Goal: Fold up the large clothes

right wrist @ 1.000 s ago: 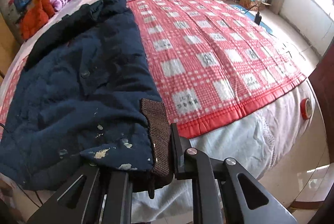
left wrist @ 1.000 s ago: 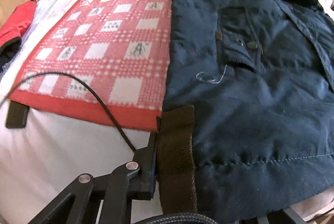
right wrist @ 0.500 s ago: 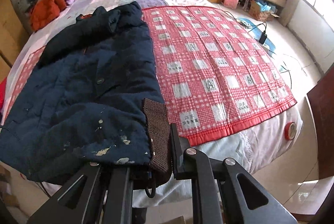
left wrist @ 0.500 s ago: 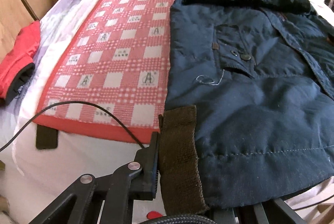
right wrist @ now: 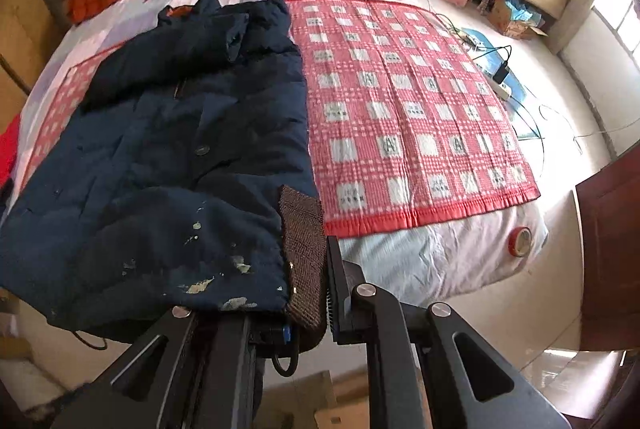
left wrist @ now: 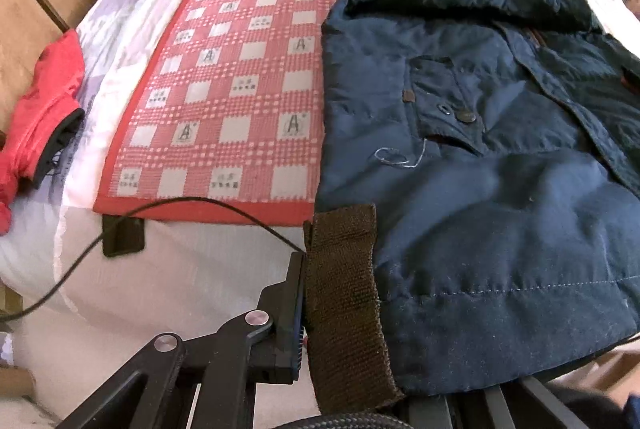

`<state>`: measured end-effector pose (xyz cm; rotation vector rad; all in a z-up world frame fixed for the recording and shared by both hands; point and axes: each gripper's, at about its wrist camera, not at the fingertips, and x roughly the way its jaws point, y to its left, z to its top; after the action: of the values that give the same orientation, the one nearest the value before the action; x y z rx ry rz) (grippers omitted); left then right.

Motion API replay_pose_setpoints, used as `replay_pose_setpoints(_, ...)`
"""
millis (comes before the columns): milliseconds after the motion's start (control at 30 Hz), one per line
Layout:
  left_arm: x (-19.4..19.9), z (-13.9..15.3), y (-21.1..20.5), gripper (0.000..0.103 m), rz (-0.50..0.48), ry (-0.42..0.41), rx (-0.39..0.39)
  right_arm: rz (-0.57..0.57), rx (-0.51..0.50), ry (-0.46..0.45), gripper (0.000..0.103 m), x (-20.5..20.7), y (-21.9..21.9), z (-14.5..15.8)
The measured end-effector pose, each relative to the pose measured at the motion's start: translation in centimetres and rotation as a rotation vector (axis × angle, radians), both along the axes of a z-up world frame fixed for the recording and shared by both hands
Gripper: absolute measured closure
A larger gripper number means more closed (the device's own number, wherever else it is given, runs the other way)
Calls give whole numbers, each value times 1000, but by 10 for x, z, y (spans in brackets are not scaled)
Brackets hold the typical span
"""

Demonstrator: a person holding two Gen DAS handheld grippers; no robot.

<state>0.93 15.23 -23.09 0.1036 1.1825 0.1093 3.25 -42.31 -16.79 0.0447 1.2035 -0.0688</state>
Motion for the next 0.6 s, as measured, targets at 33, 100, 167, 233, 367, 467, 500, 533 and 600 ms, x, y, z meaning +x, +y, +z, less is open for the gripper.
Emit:
replay_pose_setpoints(33,1,2,-2,89,-2,8,4,2,1,5,89,-2,0,3)
replay_pose_setpoints(100,7,6,-2,89,-3,26,9,10,7,22,89,-3,0,7)
replay_pose_setpoints(167,17,11,-3,89,-3,40,14,13,18,35,89,1,0,10)
replay_pose_setpoints(233,31,21,-5,89,-2,47,23,25,24,42,89,9,1,14)
replay_pose_setpoints(367,65,45,-11,89,-4,51,40,58,56,30,89,41,-5,29)
replay_pose_setpoints(467,99,68,-13,89,-20,44,65,90,84,-3,89,80,-12,46)
replay_pose_setpoints(500,113,77,-14,89,-19,38,76,114,88,-19,89,97,-13,53)
replay_pose_setpoints(533,132,86,-13,89,-21,29,87,134,91,-32,90,111,-12,59)
replay_pose_setpoints(600,164,99,-13,89,-18,13,94,173,107,-68,89,148,-11,73)
